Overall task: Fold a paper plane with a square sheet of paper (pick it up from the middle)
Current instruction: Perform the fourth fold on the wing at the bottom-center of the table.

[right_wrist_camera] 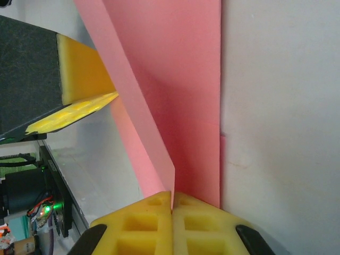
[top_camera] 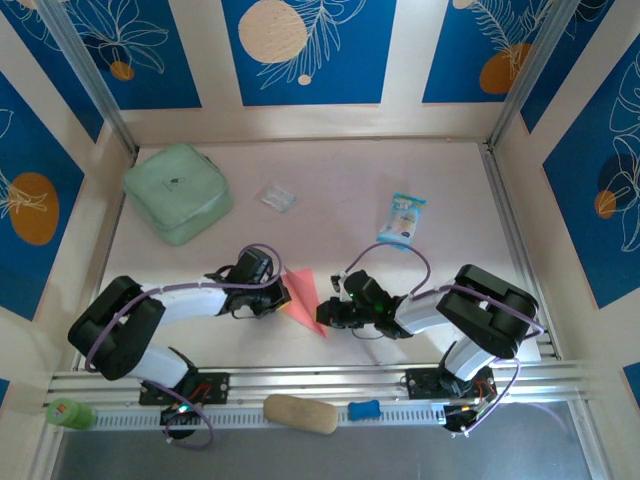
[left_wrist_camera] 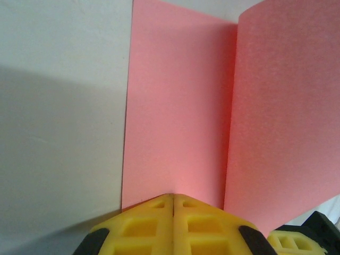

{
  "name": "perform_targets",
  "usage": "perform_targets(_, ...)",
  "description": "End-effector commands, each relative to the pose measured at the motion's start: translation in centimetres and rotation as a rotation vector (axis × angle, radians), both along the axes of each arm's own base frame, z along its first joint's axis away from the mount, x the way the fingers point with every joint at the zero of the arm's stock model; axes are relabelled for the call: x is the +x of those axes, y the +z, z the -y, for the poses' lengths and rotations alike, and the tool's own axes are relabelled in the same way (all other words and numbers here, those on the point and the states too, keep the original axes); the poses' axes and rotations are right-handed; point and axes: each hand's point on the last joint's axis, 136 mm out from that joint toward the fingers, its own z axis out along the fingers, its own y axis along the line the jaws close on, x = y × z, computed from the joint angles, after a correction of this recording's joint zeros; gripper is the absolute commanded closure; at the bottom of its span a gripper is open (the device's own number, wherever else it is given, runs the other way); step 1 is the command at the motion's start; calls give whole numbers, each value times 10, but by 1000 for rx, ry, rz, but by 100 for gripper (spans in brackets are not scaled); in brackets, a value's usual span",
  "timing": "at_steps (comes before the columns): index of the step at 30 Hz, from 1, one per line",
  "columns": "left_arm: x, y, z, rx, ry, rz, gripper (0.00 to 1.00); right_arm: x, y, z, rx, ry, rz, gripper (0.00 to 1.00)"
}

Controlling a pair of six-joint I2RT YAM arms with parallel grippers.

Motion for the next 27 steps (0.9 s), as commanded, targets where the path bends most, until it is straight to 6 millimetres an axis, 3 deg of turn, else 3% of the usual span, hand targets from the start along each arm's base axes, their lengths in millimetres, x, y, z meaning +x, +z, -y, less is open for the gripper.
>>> perform_targets(1, -9, -13, -17, 81, 21, -32, 100, -17, -22, 15, -69, 2, -89, 95)
perform_targets(6, -1, -3, -8, 52, -2, 9, 98, -17, -24, 15, -75, 2, -108, 95)
perform_targets(16, 20, 44, 24, -116, -82, 184, 96, -19, -27, 13, -50, 0, -161, 95)
perform_targets(23, 21, 48, 43, -187, -125, 207, 99, -20, -31, 13, -39, -12, -189, 95)
perform_targets(27, 20, 40, 51, -191, -140, 184, 99, -20, -35, 16, -41, -25, -207, 95)
